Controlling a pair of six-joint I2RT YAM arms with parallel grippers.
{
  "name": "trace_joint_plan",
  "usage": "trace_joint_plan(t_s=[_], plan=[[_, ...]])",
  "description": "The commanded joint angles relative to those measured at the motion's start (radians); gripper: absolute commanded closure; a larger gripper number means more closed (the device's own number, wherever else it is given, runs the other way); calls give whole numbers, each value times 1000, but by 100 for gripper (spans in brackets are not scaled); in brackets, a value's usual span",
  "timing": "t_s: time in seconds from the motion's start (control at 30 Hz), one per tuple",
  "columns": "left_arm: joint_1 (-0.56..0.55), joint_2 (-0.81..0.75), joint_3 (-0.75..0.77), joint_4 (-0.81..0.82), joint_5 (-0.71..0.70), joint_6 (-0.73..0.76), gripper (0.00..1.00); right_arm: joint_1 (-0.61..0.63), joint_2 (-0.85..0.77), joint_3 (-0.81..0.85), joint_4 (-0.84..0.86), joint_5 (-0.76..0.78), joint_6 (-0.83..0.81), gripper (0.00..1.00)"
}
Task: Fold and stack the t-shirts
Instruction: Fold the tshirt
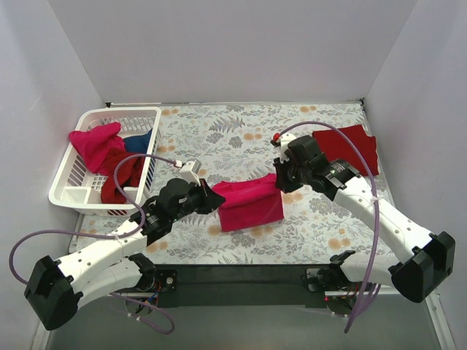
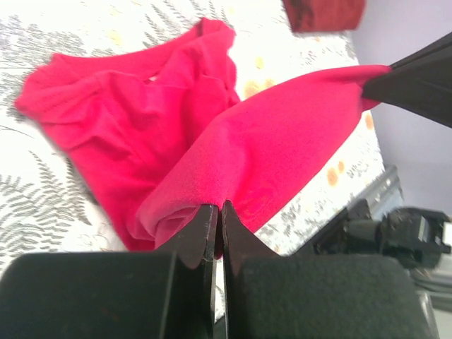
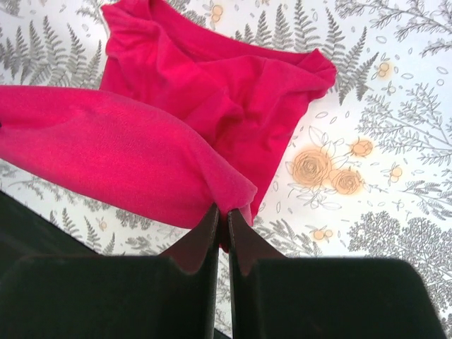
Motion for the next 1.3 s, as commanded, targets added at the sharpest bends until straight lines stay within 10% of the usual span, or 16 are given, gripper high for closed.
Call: trace_joint_plan(t_s=[0.0,0.73,1.0,1.27], plan=[[28,20,-8,48,-73,27,100,-25,53,65,81,34,-27,99],[255,285,-15,251,-10,103,100,-104,484,288,161,68,-57,99],[277,429,170,222,-123,174,17,-193,466,305,173,86,-54,52],[277,464,207,134,-91,175,9,-326,268,-29,334,-246,-22,38]])
